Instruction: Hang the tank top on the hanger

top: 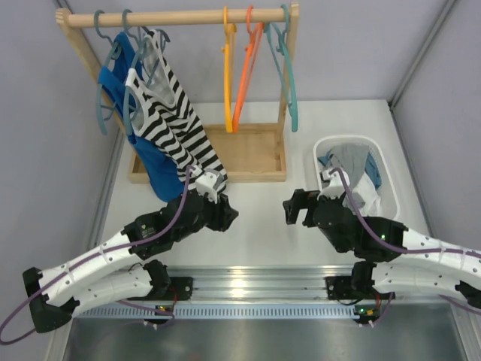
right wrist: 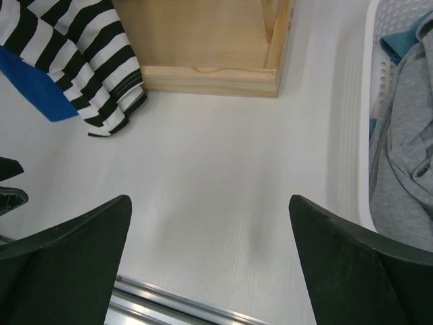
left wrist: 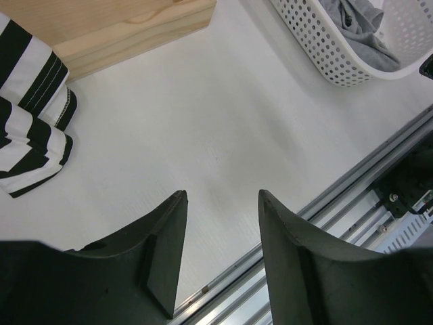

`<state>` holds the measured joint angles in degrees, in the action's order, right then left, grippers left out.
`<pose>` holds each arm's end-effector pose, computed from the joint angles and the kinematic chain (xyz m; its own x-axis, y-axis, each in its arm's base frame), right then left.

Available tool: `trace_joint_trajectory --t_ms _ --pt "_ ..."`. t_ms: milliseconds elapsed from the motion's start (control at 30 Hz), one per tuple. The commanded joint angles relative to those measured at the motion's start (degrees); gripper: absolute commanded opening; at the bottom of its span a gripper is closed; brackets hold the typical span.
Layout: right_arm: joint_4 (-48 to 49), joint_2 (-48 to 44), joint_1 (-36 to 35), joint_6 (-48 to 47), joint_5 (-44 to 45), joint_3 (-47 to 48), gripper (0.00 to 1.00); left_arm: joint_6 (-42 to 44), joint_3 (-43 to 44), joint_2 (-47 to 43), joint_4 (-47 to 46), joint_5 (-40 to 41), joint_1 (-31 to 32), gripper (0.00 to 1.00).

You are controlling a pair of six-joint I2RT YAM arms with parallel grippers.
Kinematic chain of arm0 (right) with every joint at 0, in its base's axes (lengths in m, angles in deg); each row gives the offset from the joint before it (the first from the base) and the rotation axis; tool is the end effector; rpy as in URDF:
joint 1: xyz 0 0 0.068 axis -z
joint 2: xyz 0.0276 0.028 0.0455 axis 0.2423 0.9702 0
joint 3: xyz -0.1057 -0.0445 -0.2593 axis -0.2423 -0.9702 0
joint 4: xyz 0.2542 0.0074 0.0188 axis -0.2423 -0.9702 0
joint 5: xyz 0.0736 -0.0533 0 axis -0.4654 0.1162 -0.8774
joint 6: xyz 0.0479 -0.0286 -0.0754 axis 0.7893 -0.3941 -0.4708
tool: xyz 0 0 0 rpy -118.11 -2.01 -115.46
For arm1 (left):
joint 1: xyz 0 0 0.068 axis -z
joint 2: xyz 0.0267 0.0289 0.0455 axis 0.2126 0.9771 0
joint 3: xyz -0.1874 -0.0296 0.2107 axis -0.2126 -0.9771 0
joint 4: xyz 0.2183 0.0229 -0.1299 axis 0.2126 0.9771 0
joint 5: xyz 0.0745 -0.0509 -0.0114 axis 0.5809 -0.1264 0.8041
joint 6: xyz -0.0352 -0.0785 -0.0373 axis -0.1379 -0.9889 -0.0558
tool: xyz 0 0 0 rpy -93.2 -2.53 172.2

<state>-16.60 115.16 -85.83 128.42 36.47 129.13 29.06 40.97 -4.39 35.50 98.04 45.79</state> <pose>0.1121 0.1415 0.3159 -0.4189 0.1766 -0.8907 -0.2217 0.9313 0.2889 0.1257 -0.1645 0.2971 -0.5372 0.0236 -0.8432 0.5290 0.7880 -0.3149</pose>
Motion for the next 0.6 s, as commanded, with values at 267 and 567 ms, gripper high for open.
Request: trace_joint_trajectory --t_ms 267,567 --pt "-7.64 10.01 5.78 -4.39 -4.58 10.63 1.00 -0.49 2.67 -1.13 0.13 0.28 0.12 0.51" --pt "-7.91 14.77 48.93 -13.98 -31.84 16.88 1.00 0.57 4.07 0.01 0.30 -0.33 0.21 0.52"
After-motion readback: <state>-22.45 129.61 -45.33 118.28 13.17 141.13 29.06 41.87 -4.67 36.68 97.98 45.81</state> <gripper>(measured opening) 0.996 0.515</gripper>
